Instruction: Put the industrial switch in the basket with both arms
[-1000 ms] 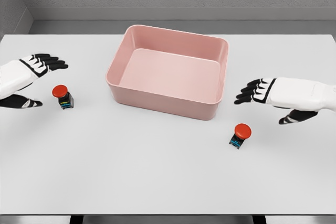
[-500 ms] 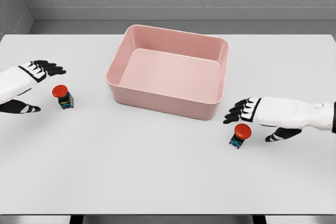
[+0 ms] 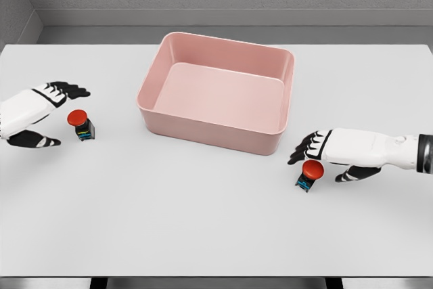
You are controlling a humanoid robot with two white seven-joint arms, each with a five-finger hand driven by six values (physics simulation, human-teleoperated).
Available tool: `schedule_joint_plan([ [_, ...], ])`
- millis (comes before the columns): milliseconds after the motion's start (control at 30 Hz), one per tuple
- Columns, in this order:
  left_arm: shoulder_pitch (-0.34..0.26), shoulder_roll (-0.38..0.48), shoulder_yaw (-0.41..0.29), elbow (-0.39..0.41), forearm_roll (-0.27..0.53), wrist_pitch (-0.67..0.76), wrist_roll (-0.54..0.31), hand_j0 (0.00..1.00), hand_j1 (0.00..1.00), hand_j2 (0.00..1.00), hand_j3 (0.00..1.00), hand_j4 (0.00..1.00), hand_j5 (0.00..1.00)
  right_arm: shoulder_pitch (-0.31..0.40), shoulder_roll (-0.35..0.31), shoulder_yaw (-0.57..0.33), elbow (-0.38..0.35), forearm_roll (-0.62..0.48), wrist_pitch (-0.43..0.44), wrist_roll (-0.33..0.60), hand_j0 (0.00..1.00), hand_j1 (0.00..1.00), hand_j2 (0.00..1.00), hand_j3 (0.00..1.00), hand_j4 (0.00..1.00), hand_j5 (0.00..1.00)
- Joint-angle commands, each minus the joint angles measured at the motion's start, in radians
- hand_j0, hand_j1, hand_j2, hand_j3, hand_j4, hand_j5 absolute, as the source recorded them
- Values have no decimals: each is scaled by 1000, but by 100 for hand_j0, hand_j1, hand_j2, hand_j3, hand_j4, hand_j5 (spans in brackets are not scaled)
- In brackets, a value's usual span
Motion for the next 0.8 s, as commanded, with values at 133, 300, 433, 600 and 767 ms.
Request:
schedule_joint_plan([
  [133, 0, -29, 0, 7, 5, 1, -21, 100, 100, 100, 100, 100, 100, 11, 10, 0, -5, -8, 1, 1, 87, 87, 87, 87, 87, 87],
  [300, -11, -41, 0, 24, 5, 1, -21, 100, 100, 100, 100, 100, 100, 15, 11, 1, -14, -8, 1, 1, 87, 87, 87, 87, 87, 87],
  [433, -17, -52, -1, 44, 5, 1, -21, 100, 100, 100, 100, 100, 100, 18, 13, 1, -14, -8, 1, 6, 78, 78, 78, 78, 78, 78],
  [600, -25, -73, -1, 61, 5, 1, -45, 100, 100, 100, 100, 100, 100, 18, 25, 1, -7, 7, 1, 6, 76, 76, 76, 76, 76, 76],
  [767, -40, -100, -1, 75, 5, 1, -65, 100, 100, 100, 100, 100, 100, 18, 25, 1, -8, 12, 1, 6, 67, 67, 67, 67, 67, 67],
])
